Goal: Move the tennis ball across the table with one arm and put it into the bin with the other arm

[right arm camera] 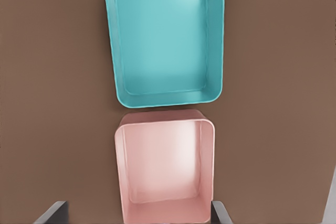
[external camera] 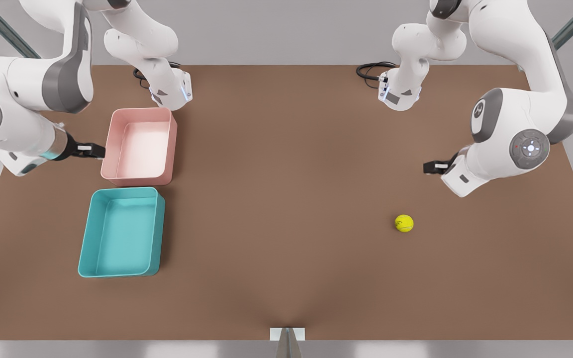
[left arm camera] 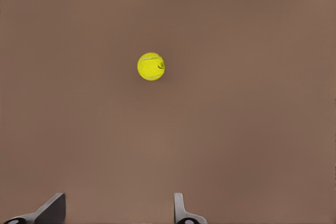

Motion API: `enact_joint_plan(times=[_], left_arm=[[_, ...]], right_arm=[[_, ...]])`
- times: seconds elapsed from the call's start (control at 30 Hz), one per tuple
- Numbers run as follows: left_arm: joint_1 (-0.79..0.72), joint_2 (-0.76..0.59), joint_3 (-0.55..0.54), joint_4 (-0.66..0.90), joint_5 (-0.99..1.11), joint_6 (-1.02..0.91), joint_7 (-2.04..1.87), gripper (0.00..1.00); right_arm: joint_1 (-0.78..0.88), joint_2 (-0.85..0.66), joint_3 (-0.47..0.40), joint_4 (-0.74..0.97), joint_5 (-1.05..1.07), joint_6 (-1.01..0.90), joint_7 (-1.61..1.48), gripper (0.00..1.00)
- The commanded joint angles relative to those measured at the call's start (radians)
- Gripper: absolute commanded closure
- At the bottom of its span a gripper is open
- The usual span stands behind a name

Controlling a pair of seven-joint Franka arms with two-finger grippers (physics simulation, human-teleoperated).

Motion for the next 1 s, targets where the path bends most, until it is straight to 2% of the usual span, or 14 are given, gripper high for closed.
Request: enact_joint_plan(times=[0.0, 0.07, 0.1, 0.13, 0.17, 0.23, 0.3, 0.37, 0.5, 0.57, 0.7, 0.83, 0.97], left_arm=[[0.0, -0.001, 0.002, 0.0, -0.01, 0.069, -0.015, 0.0], [0.007, 0.011, 0.016, 0.0, -0.019, 0.069, -0.013, 0.0], [0.018, 0.023, 0.016, 0.0, -0.015, 0.071, 0.006, 0.27], [0.023, 0.045, 0.016, 0.001, -0.015, 0.071, 0.124, 0.68], [0.052, 0.074, 0.016, -0.006, -0.018, 0.167, 0.279, 0.79], [0.088, 0.138, 0.016, -0.097, -0.035, 0.362, 0.732, 0.79], [0.092, 0.178, 0.015, -0.203, -0.032, 0.571, 0.966, 0.79], [0.095, 0.236, 0.015, -0.209, -0.013, 0.657, 1.421, 0.79], [0.121, 0.332, 0.013, -0.21, 0.063, 0.658, 1.749, 0.79], [0.153, 0.362, 0.01, -0.262, 0.06, 0.752, 1.99, 0.79], [0.158, 0.362, -0.007, -0.347, 0.063, 0.872, 1.976, 0.79], [0.158, 0.361, -0.014, -0.361, 0.065, 0.882, 1.929, 0.79], [0.153, 0.356, -0.033, -0.393, 0.067, 0.847, 1.691, 0.79]], right_arm=[[-0.002, -0.003, 0.0, -0.008, 0.006, 0.106, 0.043, 0.0], [-0.002, -0.001, 0.0, -0.008, 0.009, 0.106, 0.048, 0.0], [-0.001, 0.011, 0.0, -0.008, 0.012, 0.104, 0.043, 0.0], [0.008, 0.031, -0.002, -0.005, 0.012, 0.104, 0.043, 0.0], [0.012, 0.035, 0.0, -0.005, 0.012, 0.106, 0.048, 0.0], [0.013, 0.038, 0.0, -0.009, 0.038, 0.1, 0.045, 0.0], [0.015, 0.038, 0.0, -0.019, 0.081, 0.127, 0.043, 0.0], [0.016, 0.037, 0.0, -0.019, 0.08, 0.15, 0.043, 0.0], [0.018, 0.038, 0.0, -0.02, 0.081, 0.16, 0.043, 0.0], [0.019, 0.038, 0.0, -0.022, 0.084, 0.158, 0.043, 0.0], [0.018, 0.038, 0.0, -0.025, 0.084, 0.158, 0.043, 0.0], [0.018, 0.038, 0.0, -0.026, 0.084, 0.158, 0.043, 0.0], [0.018, 0.04, 0.0, -0.026, 0.086, 0.158, 0.043, 0.0]])
